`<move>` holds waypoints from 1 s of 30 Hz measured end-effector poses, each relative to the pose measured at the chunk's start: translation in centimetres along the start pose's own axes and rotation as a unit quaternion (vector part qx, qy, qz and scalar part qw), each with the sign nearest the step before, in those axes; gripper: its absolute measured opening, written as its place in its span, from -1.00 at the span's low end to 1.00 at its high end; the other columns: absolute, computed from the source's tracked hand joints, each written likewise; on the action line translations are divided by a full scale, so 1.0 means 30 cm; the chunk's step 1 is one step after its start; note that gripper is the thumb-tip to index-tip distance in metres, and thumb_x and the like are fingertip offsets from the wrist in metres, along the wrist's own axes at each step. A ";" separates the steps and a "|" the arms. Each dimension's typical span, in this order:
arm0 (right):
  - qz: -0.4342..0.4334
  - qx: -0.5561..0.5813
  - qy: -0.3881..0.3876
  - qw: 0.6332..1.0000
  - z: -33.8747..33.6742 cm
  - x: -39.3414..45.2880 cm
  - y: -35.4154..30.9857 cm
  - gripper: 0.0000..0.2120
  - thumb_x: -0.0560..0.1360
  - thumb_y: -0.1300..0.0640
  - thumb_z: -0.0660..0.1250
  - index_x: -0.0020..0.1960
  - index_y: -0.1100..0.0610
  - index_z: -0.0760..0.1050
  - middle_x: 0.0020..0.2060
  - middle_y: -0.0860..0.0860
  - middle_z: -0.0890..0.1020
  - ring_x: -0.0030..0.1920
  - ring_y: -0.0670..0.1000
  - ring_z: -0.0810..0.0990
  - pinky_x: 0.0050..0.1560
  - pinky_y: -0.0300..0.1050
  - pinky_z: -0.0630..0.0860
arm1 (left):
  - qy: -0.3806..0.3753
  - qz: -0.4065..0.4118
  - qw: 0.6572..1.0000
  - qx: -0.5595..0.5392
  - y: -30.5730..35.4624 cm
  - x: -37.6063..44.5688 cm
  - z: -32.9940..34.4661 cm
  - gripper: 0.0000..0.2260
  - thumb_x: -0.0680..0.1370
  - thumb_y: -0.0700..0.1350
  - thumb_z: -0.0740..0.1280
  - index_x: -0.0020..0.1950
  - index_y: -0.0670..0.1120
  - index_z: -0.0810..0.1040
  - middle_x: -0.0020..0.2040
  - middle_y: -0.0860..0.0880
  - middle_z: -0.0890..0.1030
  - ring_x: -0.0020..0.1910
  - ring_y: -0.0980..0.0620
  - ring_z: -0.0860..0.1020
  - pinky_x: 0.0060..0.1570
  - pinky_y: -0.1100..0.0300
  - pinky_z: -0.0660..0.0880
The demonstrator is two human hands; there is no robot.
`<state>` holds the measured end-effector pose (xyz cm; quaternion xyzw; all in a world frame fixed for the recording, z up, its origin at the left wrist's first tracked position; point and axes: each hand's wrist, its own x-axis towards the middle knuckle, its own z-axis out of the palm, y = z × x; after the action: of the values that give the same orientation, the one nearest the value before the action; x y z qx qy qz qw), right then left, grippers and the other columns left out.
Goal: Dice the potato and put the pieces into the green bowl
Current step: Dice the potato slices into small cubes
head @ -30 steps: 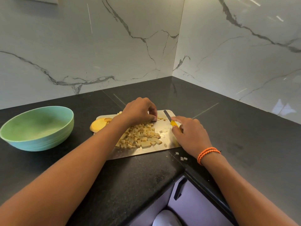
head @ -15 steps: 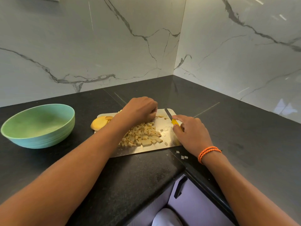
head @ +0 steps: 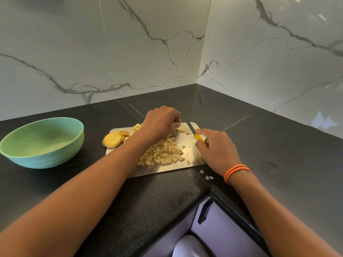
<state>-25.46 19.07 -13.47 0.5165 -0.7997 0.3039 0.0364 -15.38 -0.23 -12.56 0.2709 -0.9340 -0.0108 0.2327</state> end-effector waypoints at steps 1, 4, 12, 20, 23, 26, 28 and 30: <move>0.000 0.000 -0.001 1.000 0.002 -0.001 0.000 -0.60 0.64 0.00 0.25 0.47 -0.06 0.46 -0.11 0.03 0.70 -0.26 -0.03 0.59 -0.06 0.07 0.67 | -0.001 -0.007 1.000 -0.014 -0.006 0.000 0.000 -0.92 0.64 0.00 0.42 0.05 0.09 0.71 -0.01 0.13 0.69 -0.11 0.12 0.60 -0.12 0.13 0.60; 0.000 -0.004 -0.003 1.000 0.005 -0.002 0.000 -0.60 0.64 -0.01 0.25 0.47 -0.07 0.46 -0.12 0.03 0.70 -0.23 0.00 0.60 -0.04 0.10 0.67 | -0.037 -0.018 0.999 -0.035 -0.011 -0.002 0.009 -0.83 0.62 0.12 0.44 0.13 0.10 0.74 0.04 0.15 0.69 -0.06 0.12 0.60 -0.21 0.22 0.50; -0.013 -0.022 -0.002 1.000 -0.005 -0.005 -0.026 -0.59 0.65 -0.01 0.22 0.48 -0.06 0.45 -0.14 0.04 0.69 -0.27 -0.02 0.59 -0.07 0.06 0.67 | -0.030 -0.054 0.998 -0.026 -0.017 0.000 0.018 -0.79 0.57 0.15 0.50 0.12 0.10 0.77 0.02 0.14 0.74 -0.17 0.15 0.58 -0.33 0.26 0.40; -0.022 -0.071 -0.030 0.997 0.008 0.013 -0.085 -0.58 0.61 0.00 0.19 0.46 -0.09 0.46 0.05 0.09 0.67 -0.01 0.13 0.62 0.00 0.04 0.56 | -0.021 -0.089 0.996 -0.015 -0.015 -0.009 0.008 -0.80 0.55 0.16 0.51 0.03 0.08 0.80 -0.08 0.15 0.73 -0.25 0.15 0.54 -0.30 0.19 0.44; -0.022 -0.084 -0.033 0.996 0.023 0.005 -0.098 -0.57 0.62 0.02 0.18 0.47 -0.08 0.45 0.08 0.12 0.66 0.03 0.16 0.62 0.01 0.05 0.57 | -0.017 -0.094 0.995 -0.010 -0.007 -0.013 0.006 -0.79 0.56 0.15 0.50 0.03 0.06 0.79 -0.08 0.13 0.73 -0.27 0.12 0.52 -0.34 0.22 0.37; -0.026 -0.099 -0.037 0.994 0.028 0.004 -0.105 -0.58 0.64 0.02 0.17 0.49 -0.07 0.44 0.11 0.13 0.65 0.06 0.18 0.62 0.02 0.04 0.55 | -0.013 -0.093 0.996 -0.007 -0.002 -0.015 0.006 -0.79 0.57 0.15 0.49 0.04 0.05 0.80 -0.07 0.12 0.73 -0.20 0.09 0.58 -0.27 0.19 0.42; -0.031 -0.096 -0.030 0.994 0.033 0.010 -0.102 -0.58 0.64 0.02 0.17 0.48 -0.07 0.45 0.07 0.12 0.67 0.01 0.16 0.63 -0.01 0.04 0.57 | -0.015 -0.097 0.995 -0.011 -0.001 -0.015 0.007 -0.79 0.57 0.14 0.49 0.04 0.05 0.79 -0.08 0.12 0.73 -0.19 0.09 0.58 -0.26 0.18 0.42; -0.033 -0.089 -0.013 0.995 0.038 0.015 -0.099 -0.58 0.63 0.01 0.17 0.47 -0.07 0.46 0.01 0.11 0.68 -0.06 0.13 0.63 -0.04 0.06 0.61 | -0.016 -0.100 0.995 -0.016 -0.002 -0.014 0.010 -0.79 0.56 0.14 0.49 0.04 0.04 0.79 -0.10 0.13 0.72 -0.24 0.11 0.56 -0.31 0.22 0.39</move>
<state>-22.86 17.27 -12.90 0.5414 -0.8063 0.2237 0.0818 -15.18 -0.10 -13.01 0.3591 -0.9054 -0.0531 0.2201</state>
